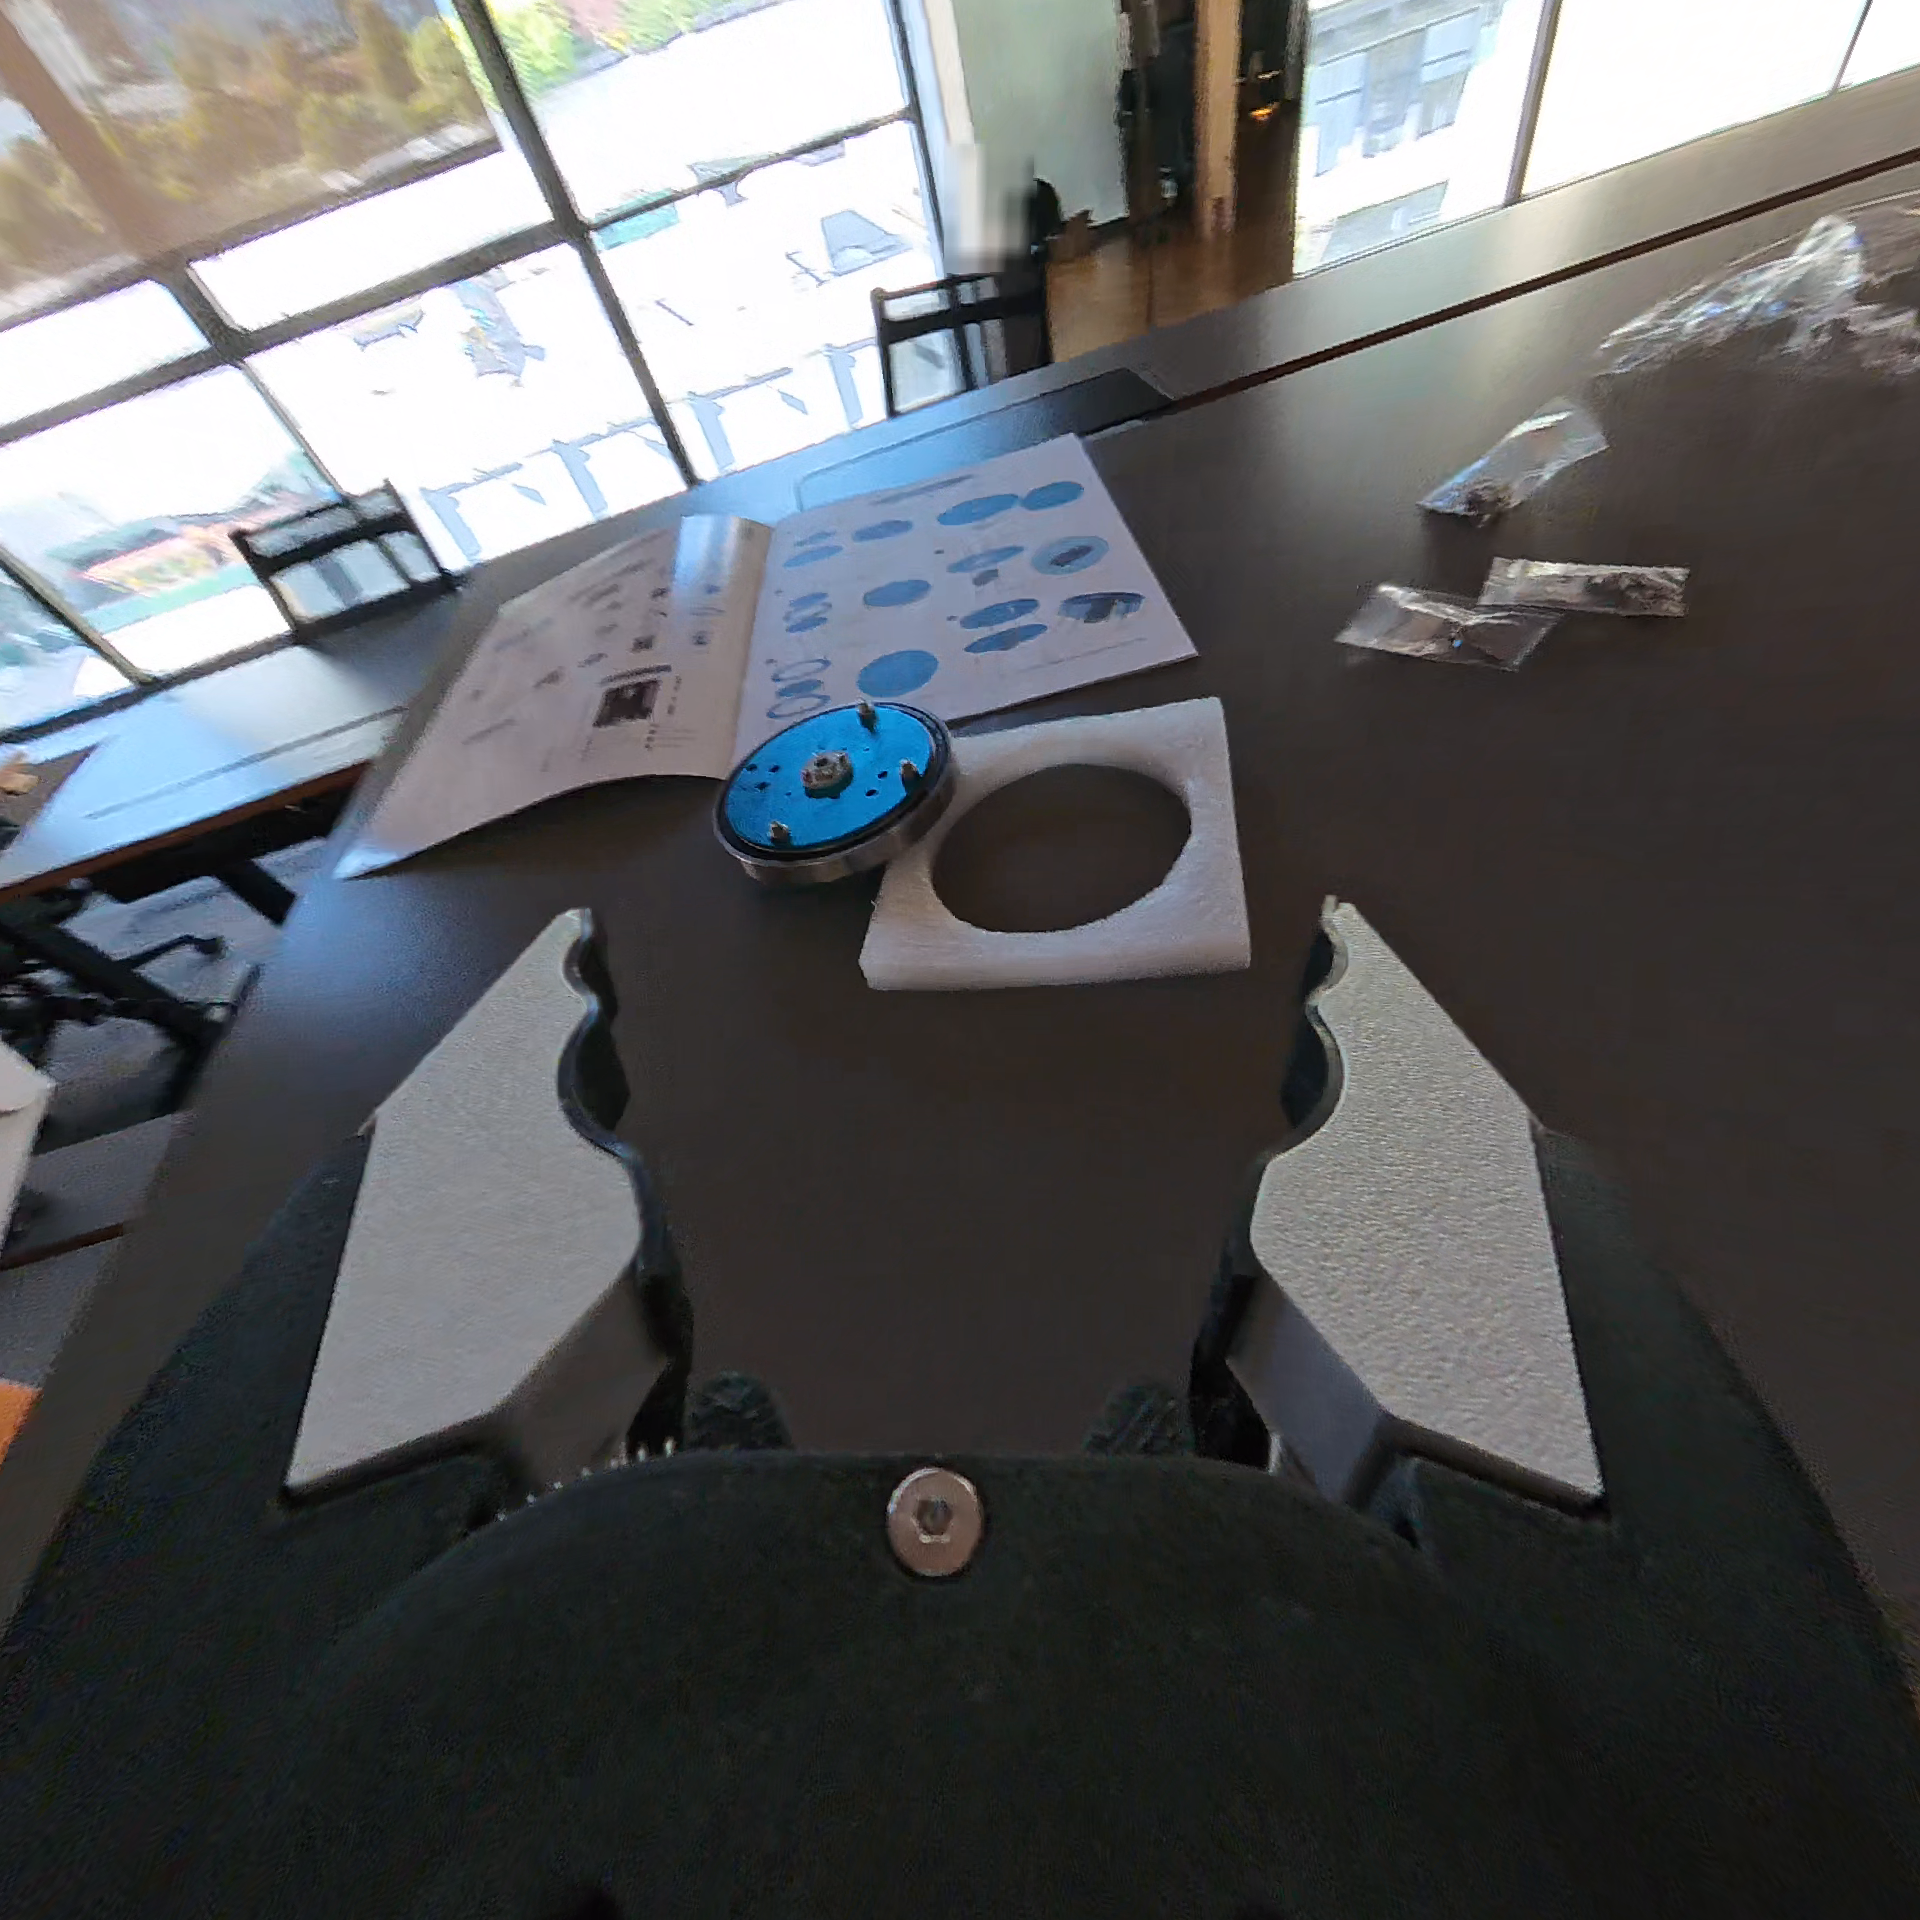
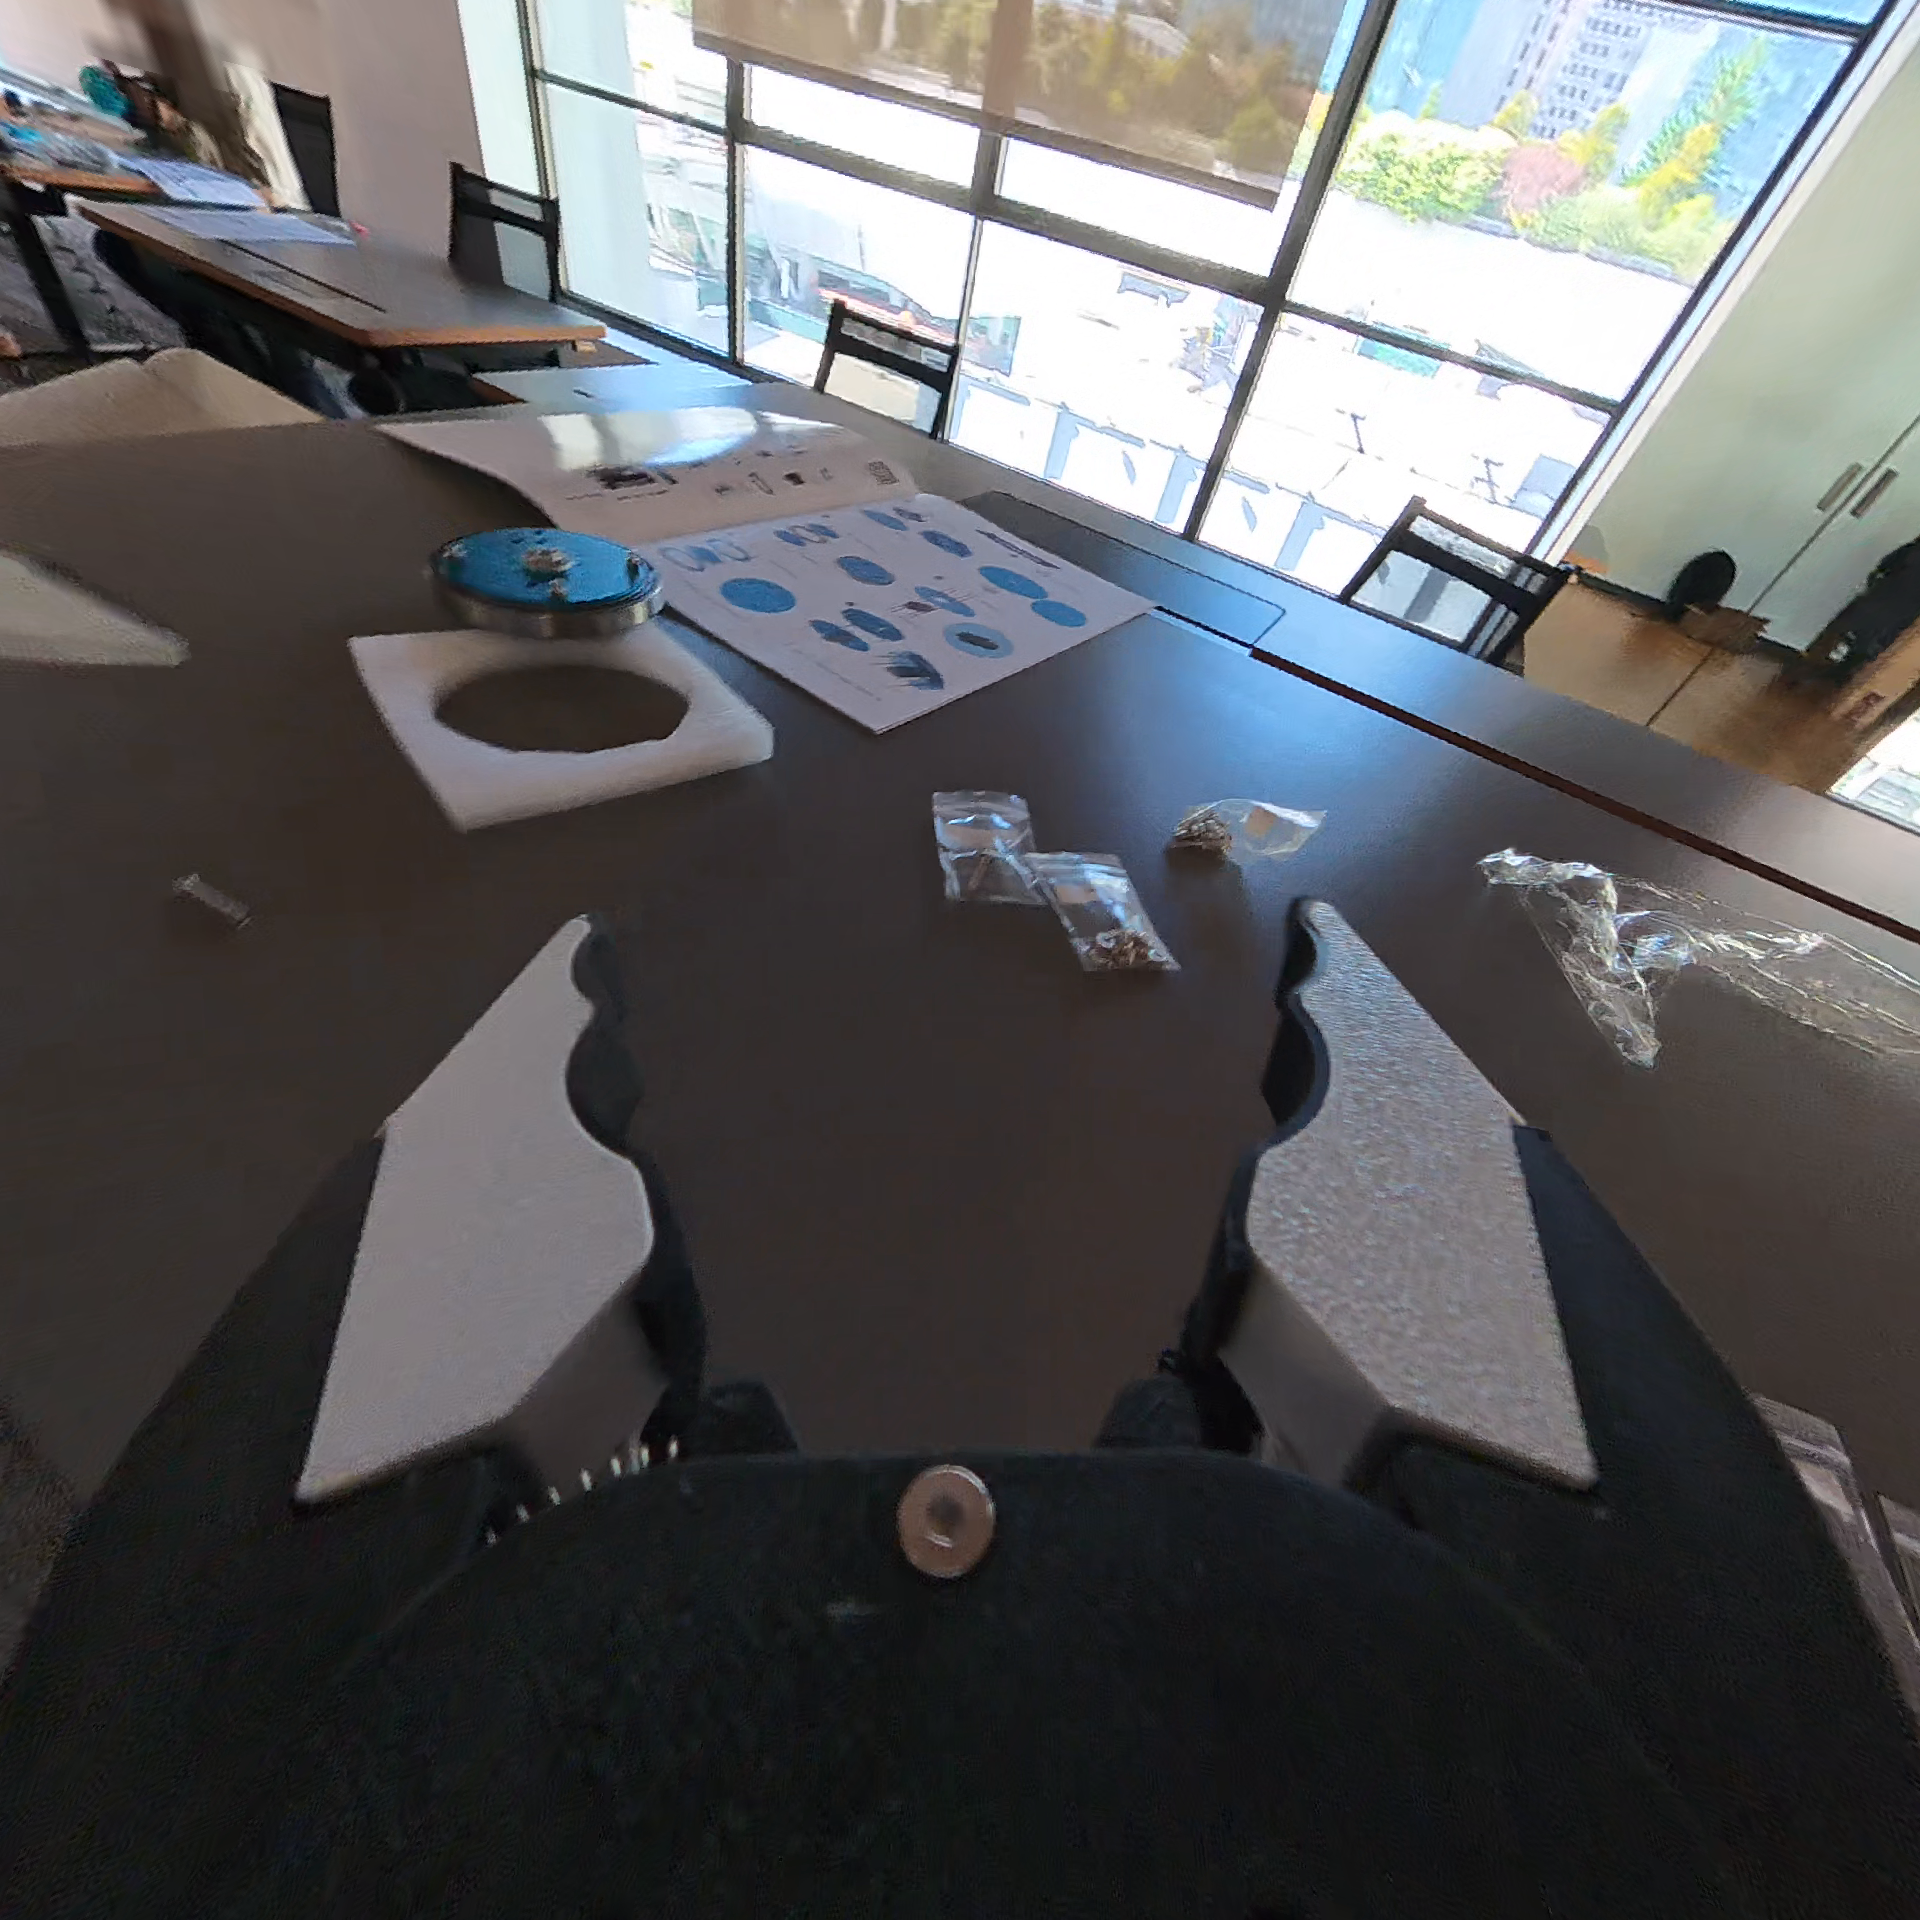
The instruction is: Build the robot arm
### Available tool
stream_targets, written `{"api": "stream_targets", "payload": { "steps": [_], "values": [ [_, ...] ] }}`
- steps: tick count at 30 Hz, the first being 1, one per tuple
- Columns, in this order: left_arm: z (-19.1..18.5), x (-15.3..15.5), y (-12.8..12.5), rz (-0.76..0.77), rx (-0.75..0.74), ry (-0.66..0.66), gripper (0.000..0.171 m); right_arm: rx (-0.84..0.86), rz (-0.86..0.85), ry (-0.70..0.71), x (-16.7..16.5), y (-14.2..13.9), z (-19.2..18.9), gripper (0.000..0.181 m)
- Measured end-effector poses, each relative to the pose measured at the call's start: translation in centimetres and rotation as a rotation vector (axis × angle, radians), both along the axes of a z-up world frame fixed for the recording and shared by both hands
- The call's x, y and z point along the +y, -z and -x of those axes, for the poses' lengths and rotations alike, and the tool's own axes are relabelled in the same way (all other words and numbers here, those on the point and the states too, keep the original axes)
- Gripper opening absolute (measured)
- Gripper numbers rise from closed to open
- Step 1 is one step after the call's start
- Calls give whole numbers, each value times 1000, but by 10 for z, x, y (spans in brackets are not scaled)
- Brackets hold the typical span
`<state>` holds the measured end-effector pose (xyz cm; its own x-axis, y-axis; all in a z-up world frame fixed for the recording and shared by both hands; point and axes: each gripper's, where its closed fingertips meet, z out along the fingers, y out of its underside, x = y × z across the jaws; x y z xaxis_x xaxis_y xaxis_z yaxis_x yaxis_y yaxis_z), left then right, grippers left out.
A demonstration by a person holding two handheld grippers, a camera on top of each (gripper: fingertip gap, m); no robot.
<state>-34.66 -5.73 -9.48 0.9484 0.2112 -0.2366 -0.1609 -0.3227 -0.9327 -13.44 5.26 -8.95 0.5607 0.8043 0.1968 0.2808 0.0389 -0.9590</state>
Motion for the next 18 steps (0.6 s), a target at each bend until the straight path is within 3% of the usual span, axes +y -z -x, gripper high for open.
{"api": "stream_targets", "payload": {
  "steps": [2,5,8,11,15,18],
  "values": [
    [0,5,-13,-37,84,-71,136,5,8,-50,-23,-4,2,131],
    [5,26,-24,-37,150,-145,143,38,19,-177,-84,-44,27,133],
    [11,50,-20,22,175,-184,145,-33,-136,-277,-165,-92,53,132],
    [10,67,-16,86,216,-196,146,-142,-295,-334,-234,-115,81,125],
    [2,72,-17,137,230,-201,145,-305,-497,-279,-264,-119,106,121],
    [-5,68,-28,99,215,-199,142,-320,-462,-293,-272,-110,103,121]
  ]
}}
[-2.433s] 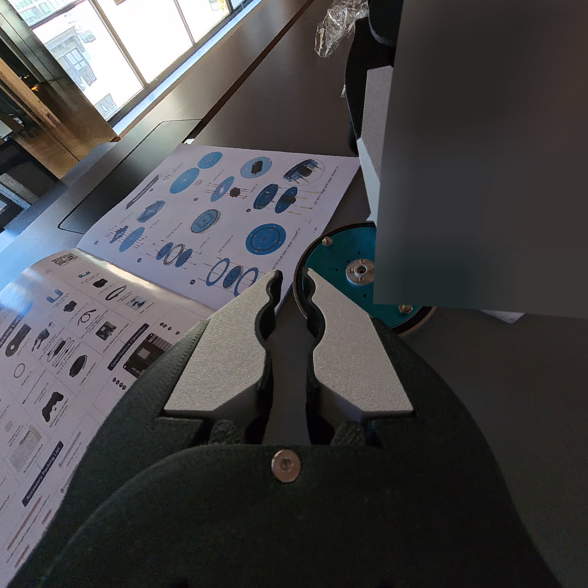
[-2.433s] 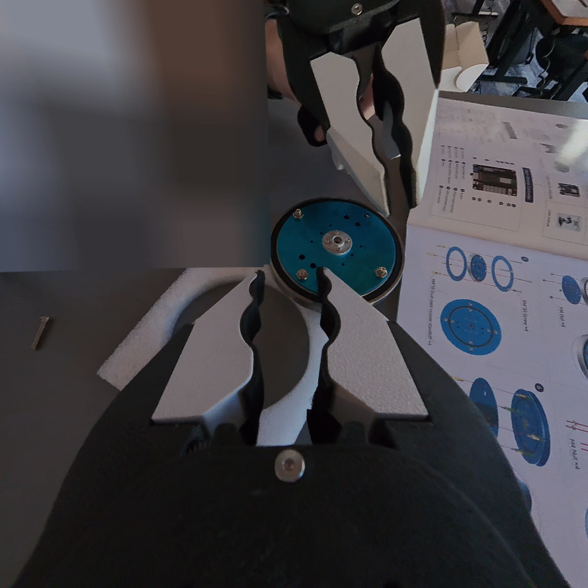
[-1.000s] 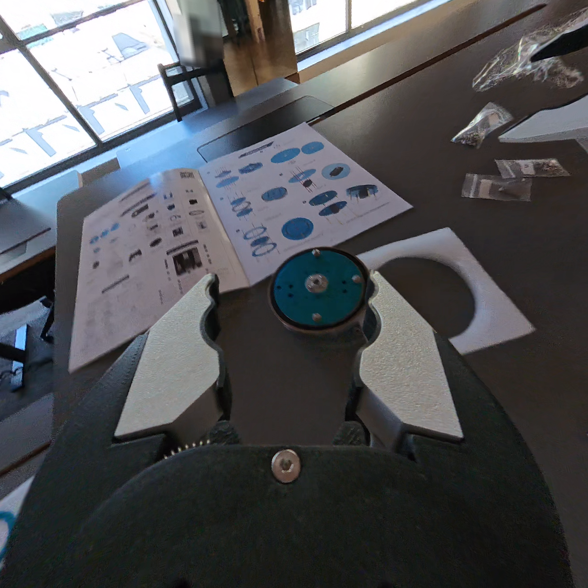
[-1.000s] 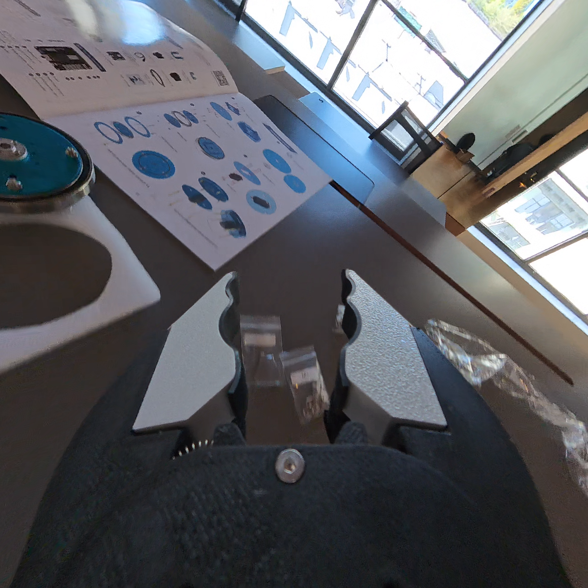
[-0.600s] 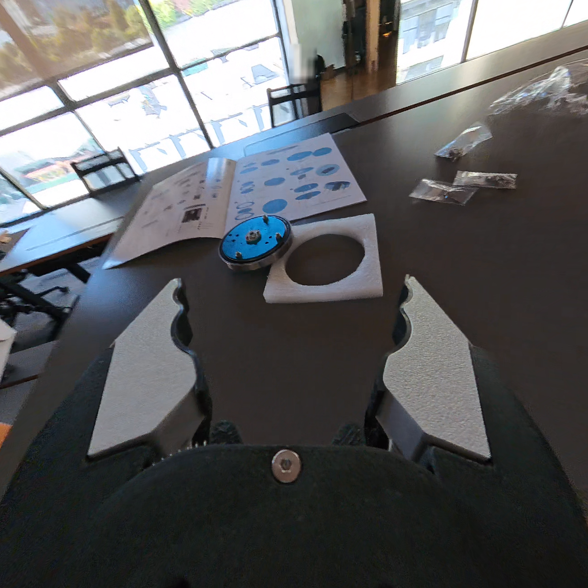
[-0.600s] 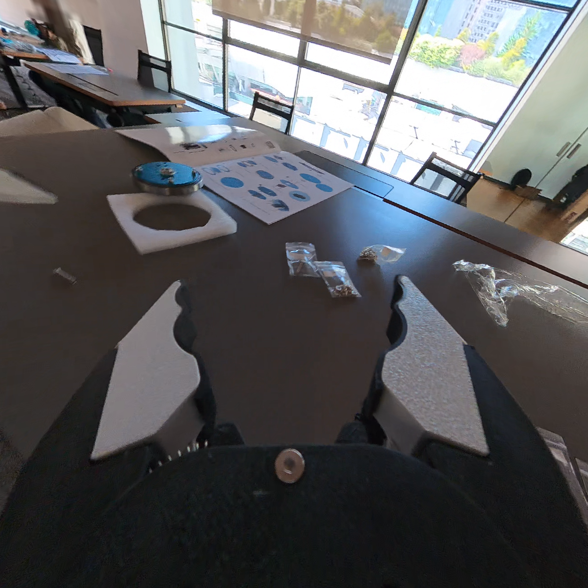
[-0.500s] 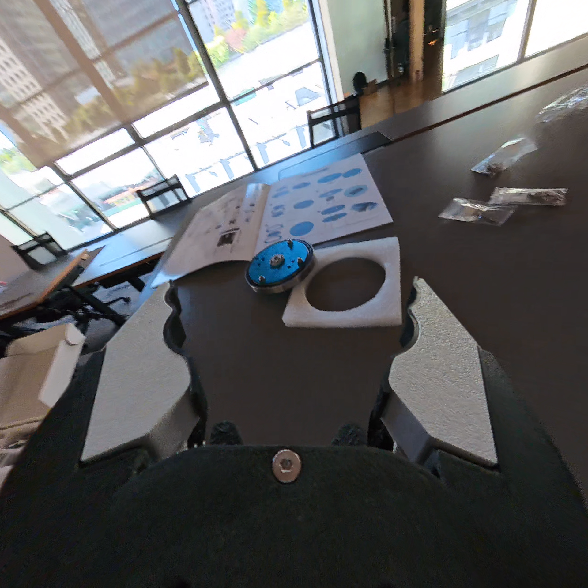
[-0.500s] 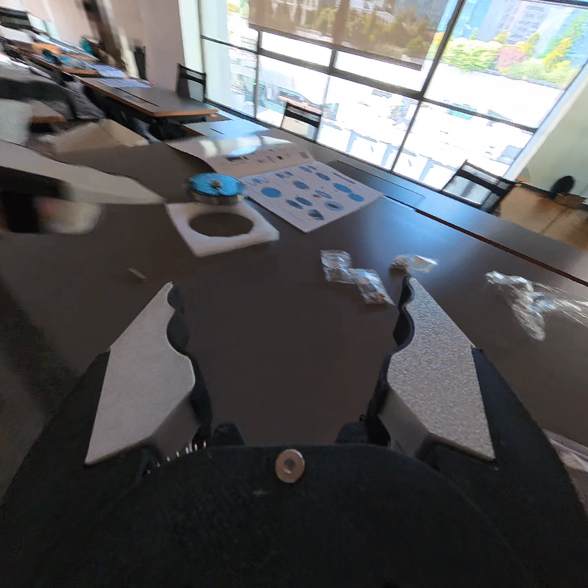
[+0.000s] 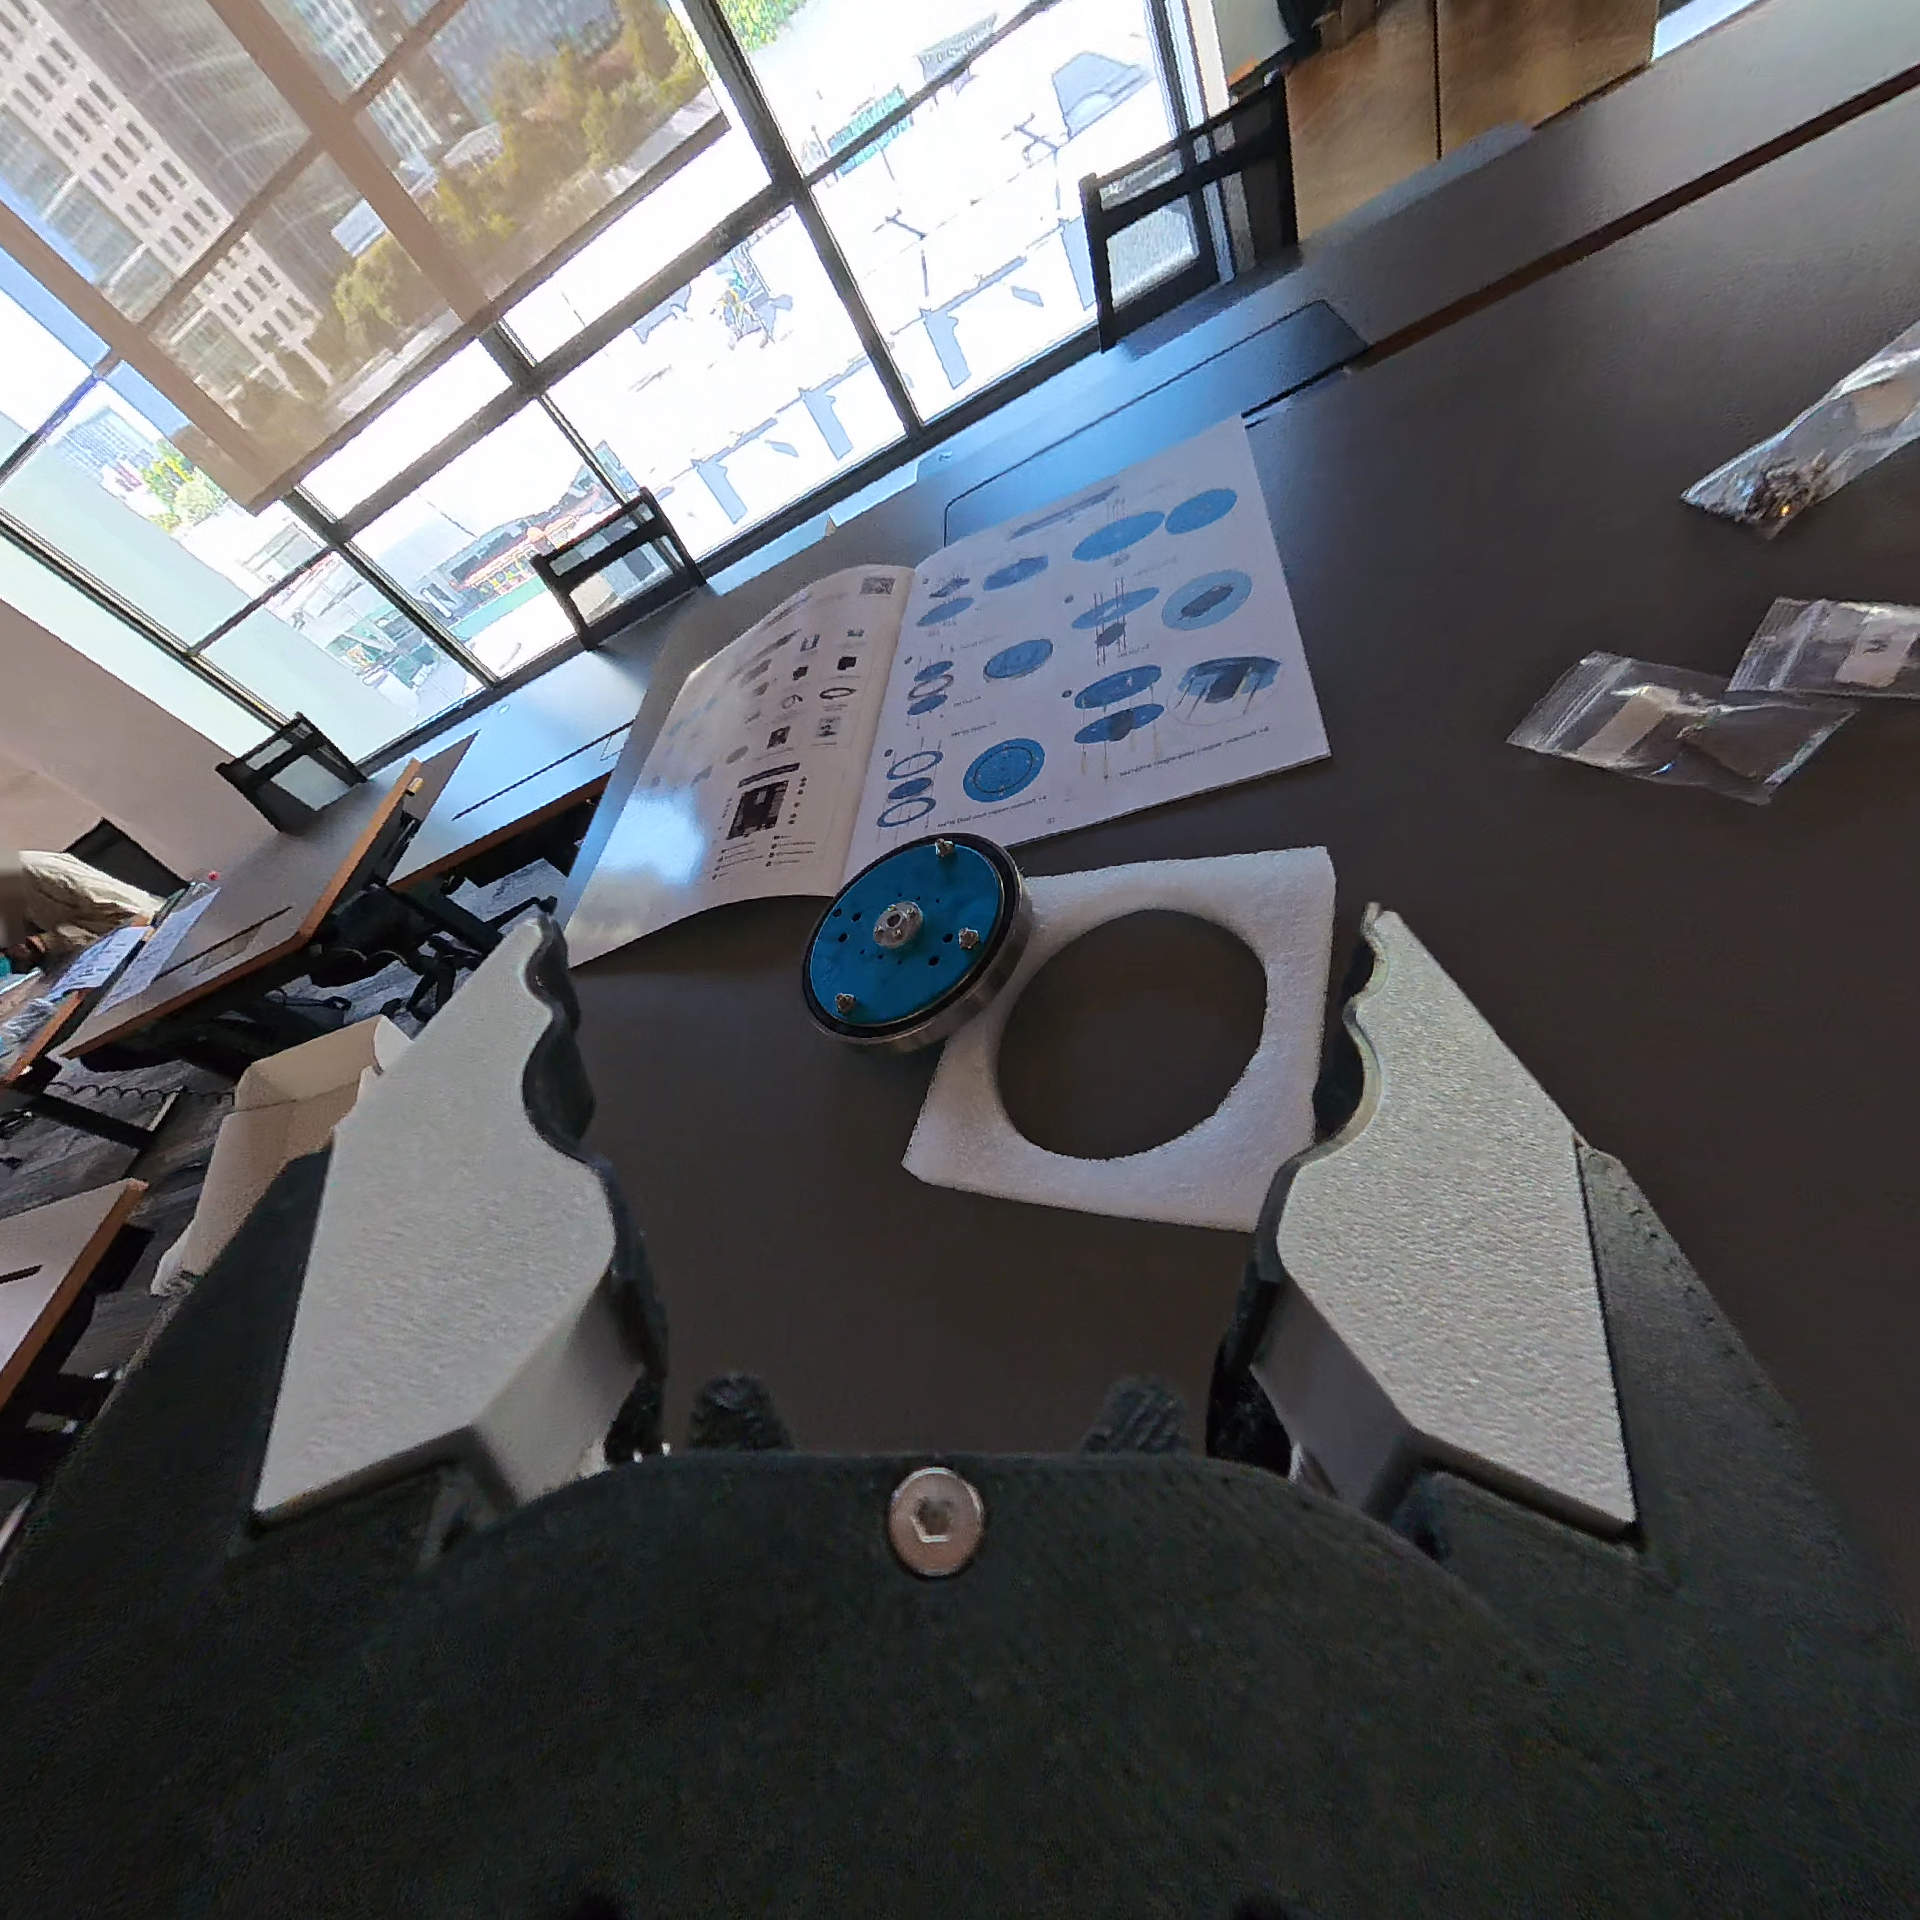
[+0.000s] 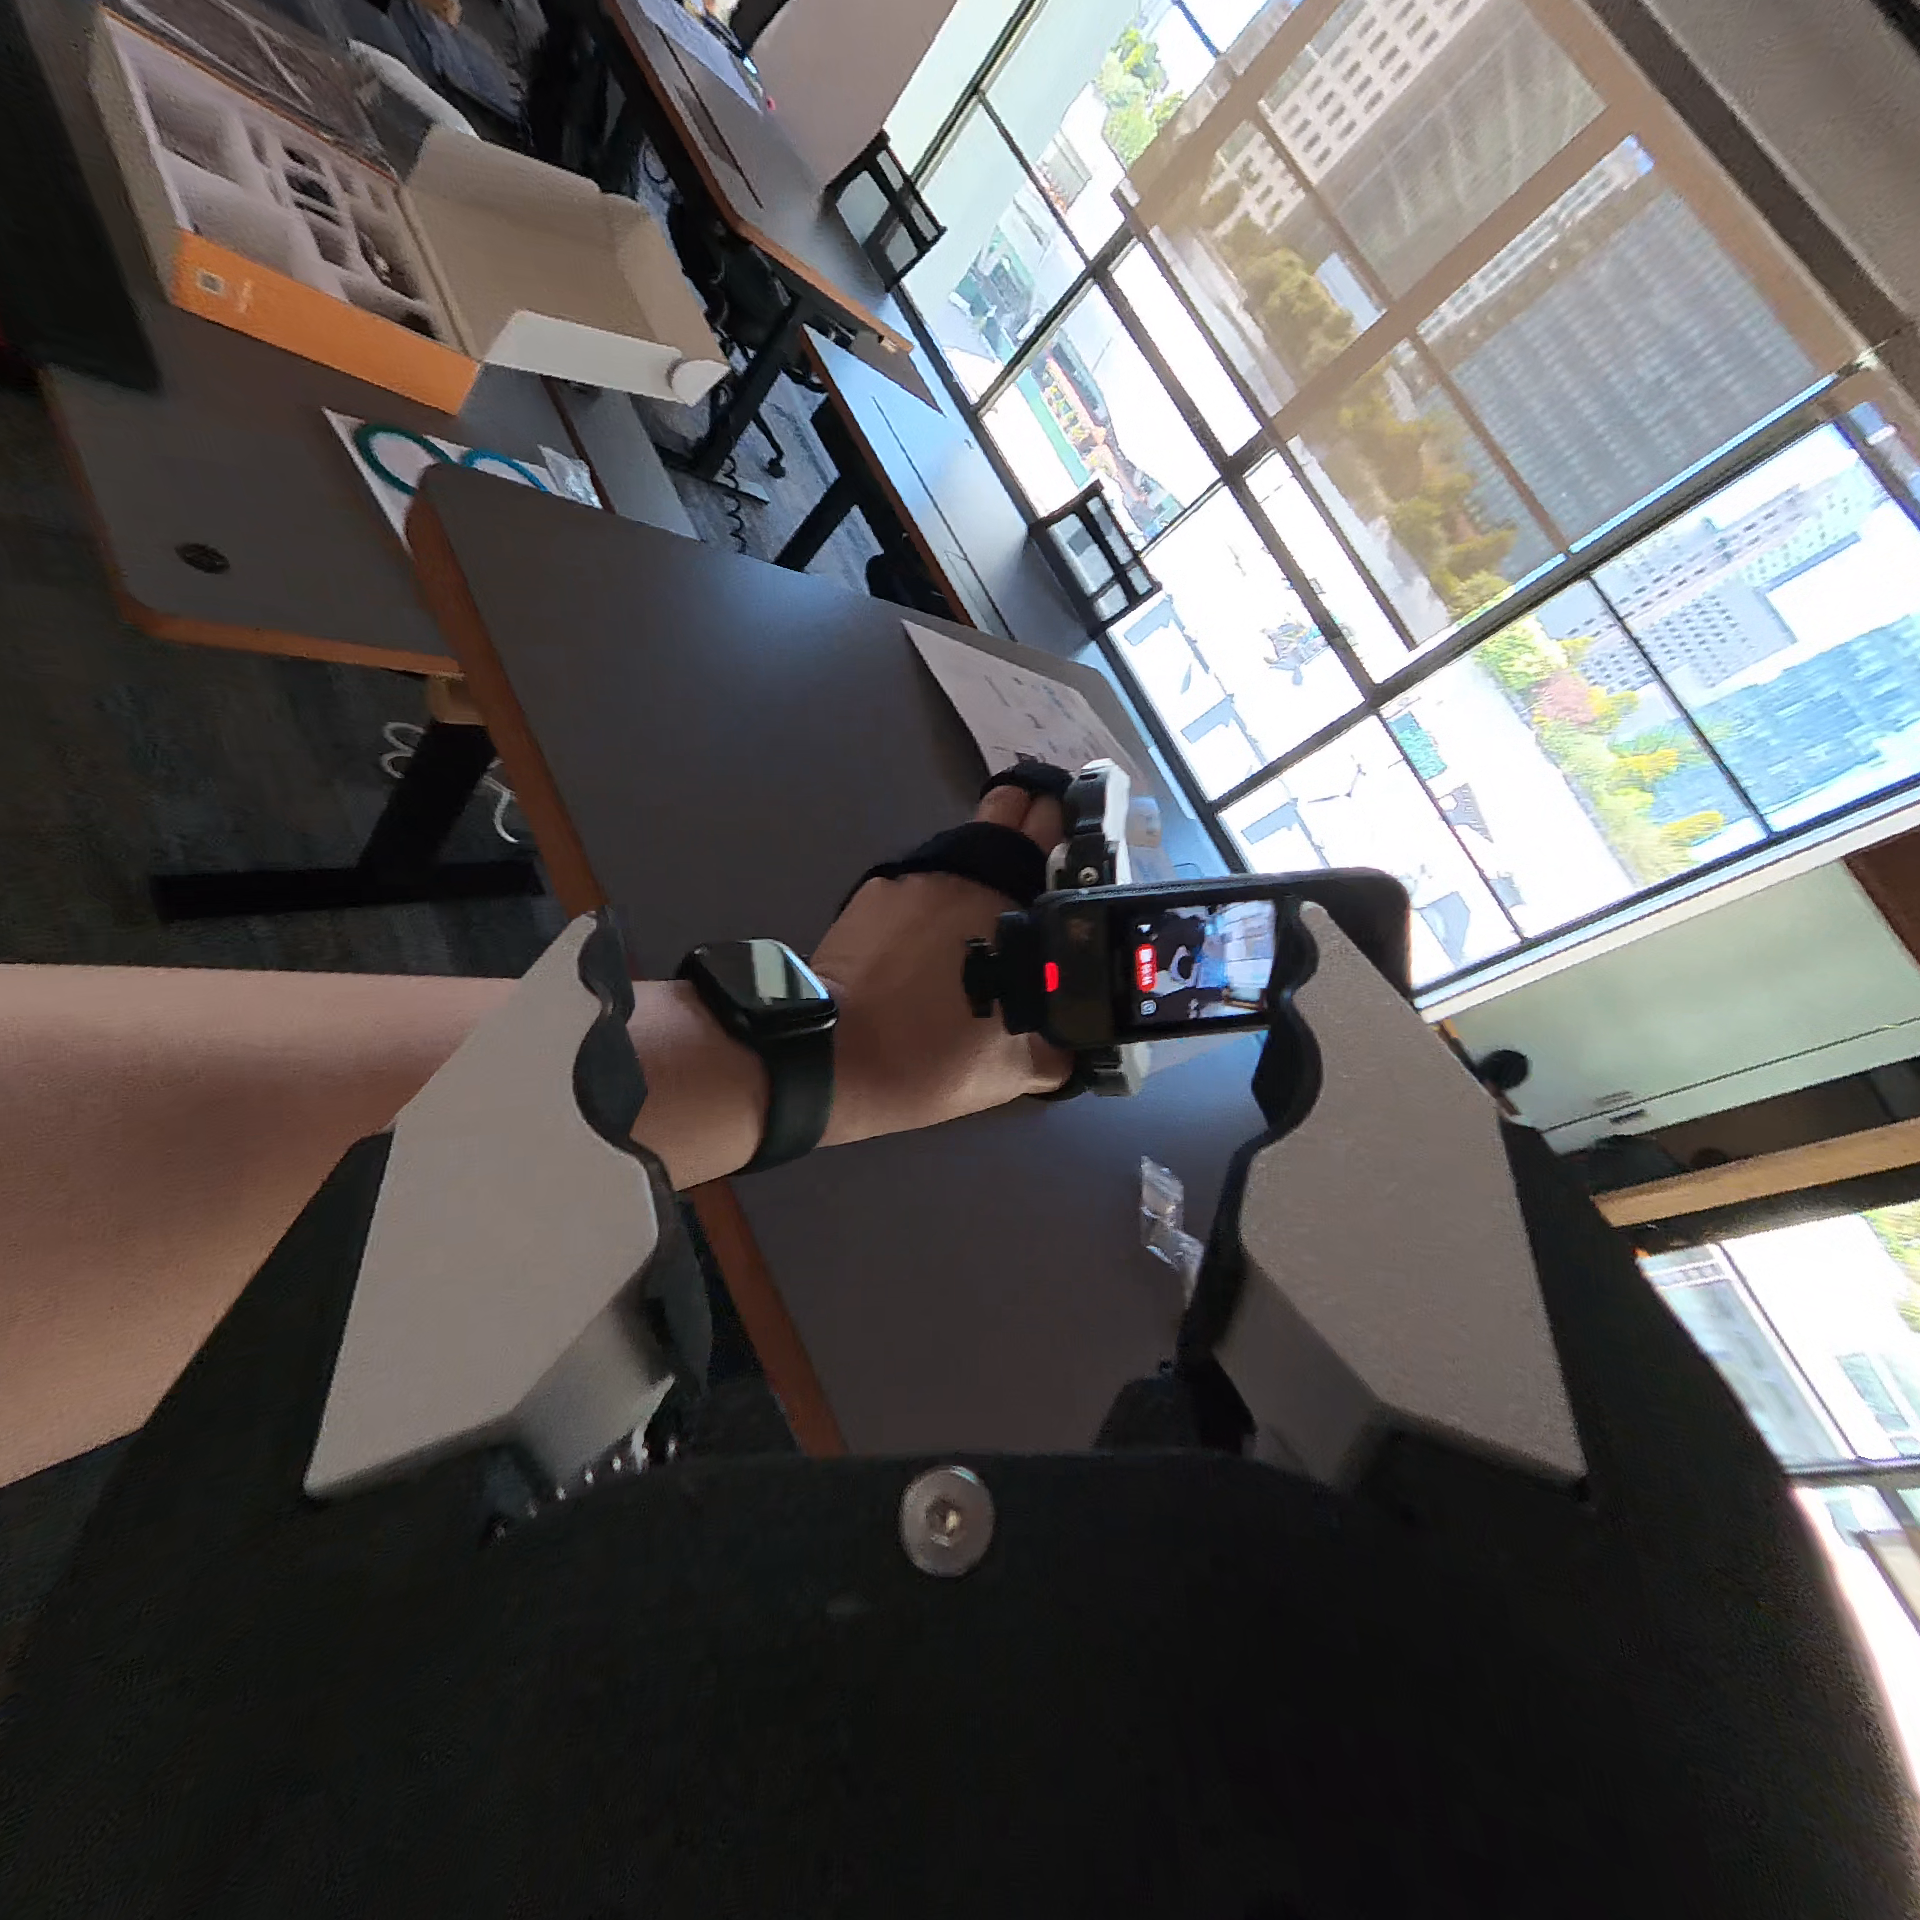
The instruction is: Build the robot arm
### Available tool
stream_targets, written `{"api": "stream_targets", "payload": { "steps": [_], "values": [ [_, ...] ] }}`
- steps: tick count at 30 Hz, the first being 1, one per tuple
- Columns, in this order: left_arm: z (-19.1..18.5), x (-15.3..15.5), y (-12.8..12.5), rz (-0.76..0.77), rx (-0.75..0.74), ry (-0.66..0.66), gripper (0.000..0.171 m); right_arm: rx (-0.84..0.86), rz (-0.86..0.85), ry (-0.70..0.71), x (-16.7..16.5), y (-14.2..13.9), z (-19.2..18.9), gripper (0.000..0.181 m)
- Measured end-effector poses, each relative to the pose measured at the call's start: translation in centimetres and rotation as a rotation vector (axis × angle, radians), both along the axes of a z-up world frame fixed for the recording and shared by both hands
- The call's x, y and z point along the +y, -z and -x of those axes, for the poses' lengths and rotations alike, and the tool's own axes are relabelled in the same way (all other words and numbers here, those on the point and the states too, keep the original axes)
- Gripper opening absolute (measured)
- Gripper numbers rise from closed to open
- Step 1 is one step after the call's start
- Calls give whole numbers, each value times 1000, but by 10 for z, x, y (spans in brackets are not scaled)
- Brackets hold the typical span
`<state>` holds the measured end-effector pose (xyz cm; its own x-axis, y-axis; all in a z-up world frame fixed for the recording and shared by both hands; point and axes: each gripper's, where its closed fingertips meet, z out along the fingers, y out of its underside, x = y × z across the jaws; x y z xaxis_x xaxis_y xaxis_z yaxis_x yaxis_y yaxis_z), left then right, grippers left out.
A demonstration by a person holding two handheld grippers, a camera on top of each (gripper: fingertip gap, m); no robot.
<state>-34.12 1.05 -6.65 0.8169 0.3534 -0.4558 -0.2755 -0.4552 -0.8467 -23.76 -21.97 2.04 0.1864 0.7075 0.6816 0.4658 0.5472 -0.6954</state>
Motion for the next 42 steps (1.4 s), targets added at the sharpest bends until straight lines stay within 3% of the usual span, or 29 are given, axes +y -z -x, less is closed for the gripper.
{"api": "stream_targets", "payload": {
  "steps": [15,42],
  "values": [
    [-25,-2,1,0,-40,-9,143,8,3,-18,1,-1,-28,119],
    [-33,-5,3,-8,-96,-8,142,10,34,-16,9,5,-30,119]
  ]
}}
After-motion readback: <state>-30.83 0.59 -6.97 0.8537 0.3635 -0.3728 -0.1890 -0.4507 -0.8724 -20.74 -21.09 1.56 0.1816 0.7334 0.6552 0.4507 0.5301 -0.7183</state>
